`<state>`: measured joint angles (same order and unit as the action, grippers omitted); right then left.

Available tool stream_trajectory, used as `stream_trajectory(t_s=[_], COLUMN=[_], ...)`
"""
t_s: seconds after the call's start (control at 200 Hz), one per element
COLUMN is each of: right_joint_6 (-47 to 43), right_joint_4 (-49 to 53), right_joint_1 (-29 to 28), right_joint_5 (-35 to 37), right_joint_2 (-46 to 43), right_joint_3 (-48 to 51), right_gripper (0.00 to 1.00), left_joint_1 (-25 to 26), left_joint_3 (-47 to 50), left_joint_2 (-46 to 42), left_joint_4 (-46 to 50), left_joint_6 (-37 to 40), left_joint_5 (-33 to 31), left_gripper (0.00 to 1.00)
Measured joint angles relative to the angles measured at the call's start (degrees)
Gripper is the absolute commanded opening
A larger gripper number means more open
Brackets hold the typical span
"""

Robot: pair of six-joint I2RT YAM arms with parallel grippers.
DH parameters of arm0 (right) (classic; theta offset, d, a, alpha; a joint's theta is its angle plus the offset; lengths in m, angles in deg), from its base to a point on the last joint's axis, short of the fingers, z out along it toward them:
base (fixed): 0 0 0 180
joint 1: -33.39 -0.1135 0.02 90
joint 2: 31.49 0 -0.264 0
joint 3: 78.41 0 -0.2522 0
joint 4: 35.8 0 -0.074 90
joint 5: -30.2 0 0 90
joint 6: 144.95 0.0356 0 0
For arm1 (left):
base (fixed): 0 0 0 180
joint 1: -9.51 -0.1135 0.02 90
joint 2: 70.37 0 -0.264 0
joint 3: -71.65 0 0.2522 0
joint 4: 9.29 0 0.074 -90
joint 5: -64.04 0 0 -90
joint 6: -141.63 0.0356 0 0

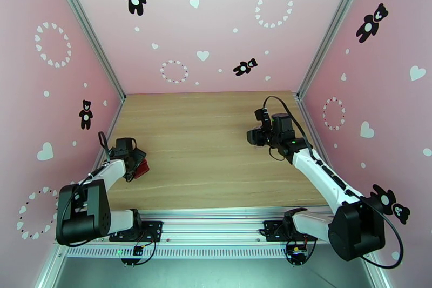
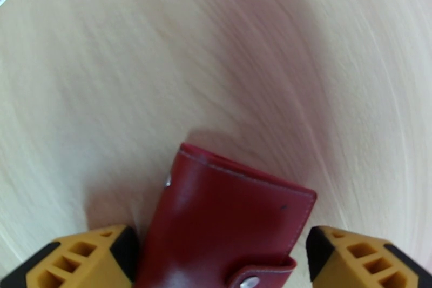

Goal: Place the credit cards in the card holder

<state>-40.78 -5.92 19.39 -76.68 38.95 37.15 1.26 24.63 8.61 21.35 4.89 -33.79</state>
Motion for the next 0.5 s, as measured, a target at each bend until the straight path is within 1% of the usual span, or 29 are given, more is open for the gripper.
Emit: stream_trajectory(t_s=[0.06, 0.095, 0.13, 0.195, 0.215, 0.225, 0.265, 0.275, 0.35, 0.42, 0.5], right_joint_6=[0.24, 0.39, 0.46, 0.70, 0.79, 0.87, 0.94, 1.09, 1.51, 1.97, 2.34], right_joint_4=[-0.07, -0.39, -0.61, -0.90, -0.90, -0.90, -1.09, -1.22, -1.57, -1.77, -1.79], right_joint_1=[-0.07, -0.15, -0.20, -0.31, -0.31, -0.31, -0.39, -0.44, -0.87, -1.51, -2.47], right_joint_5=[-0.24, -0.26, -0.37, -0.61, -0.68, -0.72, -0.87, -0.90, -1.27, -1.64, -2.08], right_joint_2=[0.00, 0.02, 0.02, 0.02, 0.11, 0.13, 0.46, 0.68, 1.86, 3.48, 5.49], right_joint_3=[0.07, 0.22, 0.39, 0.81, 0.85, 0.85, 0.87, 0.87, 0.87, 0.87, 0.85], right_gripper=[0.49, 0.49, 0.49, 0.49, 0.49, 0.49, 0.49, 0.49, 0.50, 0.50, 0.50], left_joint_1=[3.65, 6.75, 10.19, 18.64, 21.86, 22.69, 27.69, 29.66, 37.13, 41.53, 42.75], left_joint_3=[-0.48, -0.70, -1.01, -1.84, -2.19, -2.29, -3.08, -3.43, -4.76, -5.09, -5.05], left_joint_2=[1.25, 1.99, 2.69, 4.28, 4.85, 5.03, 5.99, 6.36, 7.50, 7.08, 5.38], left_joint_4=[-1.38, -2.54, -3.52, -6.27, -7.10, -7.41, -8.68, -9.05, -10.03, -10.08, -9.60], left_joint_6=[0.33, 0.44, 0.42, 0.17, 0.11, 0.11, 0.09, 0.15, 0.42, 1.40, 2.12], left_joint_5=[-1.09, -1.66, -1.86, -1.11, -0.48, -0.31, 1.46, 2.16, 5.99, 8.68, 10.36], left_gripper=[0.77, 0.77, 0.75, 0.74, 0.72, 0.72, 0.72, 0.72, 0.73, 0.75, 0.78])
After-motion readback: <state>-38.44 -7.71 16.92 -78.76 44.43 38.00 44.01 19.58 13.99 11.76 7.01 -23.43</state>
